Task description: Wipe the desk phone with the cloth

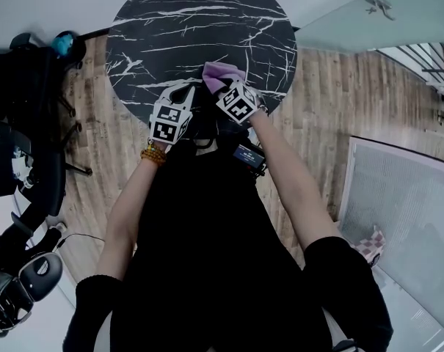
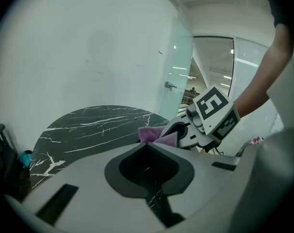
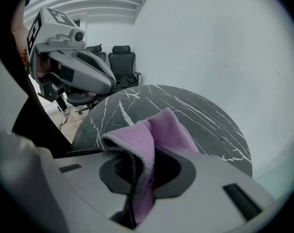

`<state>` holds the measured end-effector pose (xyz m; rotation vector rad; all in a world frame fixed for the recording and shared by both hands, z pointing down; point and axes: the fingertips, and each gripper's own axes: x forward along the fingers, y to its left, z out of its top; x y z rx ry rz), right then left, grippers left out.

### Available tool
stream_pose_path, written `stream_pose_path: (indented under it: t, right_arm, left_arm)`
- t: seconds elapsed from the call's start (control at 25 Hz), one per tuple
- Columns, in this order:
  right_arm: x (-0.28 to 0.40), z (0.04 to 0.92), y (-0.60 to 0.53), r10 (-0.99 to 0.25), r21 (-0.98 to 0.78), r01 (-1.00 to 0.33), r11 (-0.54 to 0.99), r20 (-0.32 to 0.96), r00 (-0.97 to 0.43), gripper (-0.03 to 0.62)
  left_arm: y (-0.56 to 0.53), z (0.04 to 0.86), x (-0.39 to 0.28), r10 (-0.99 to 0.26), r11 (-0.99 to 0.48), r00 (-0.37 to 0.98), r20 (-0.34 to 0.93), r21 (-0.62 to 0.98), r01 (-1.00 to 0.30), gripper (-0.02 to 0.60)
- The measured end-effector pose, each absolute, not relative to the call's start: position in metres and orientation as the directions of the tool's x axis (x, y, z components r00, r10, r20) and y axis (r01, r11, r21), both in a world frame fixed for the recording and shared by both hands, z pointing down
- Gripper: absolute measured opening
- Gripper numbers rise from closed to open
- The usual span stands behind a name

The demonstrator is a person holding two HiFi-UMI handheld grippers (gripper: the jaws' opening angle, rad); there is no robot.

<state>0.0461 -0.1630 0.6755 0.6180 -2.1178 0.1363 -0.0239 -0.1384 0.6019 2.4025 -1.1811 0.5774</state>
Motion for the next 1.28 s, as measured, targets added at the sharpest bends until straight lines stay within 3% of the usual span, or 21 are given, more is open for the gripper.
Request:
stream_pose_path:
  t: [1.28]
  right_arm:
    - [0.045, 0.685, -0.143, -0.343, 0.074, -0.494, 0.866, 0.807, -0.480, 0.058]
  left_arm:
    - [-0.133, 0.608, -0.019, -0.623, -0.576, 0.569, 0.536, 0.178, -0.798, 0.014]
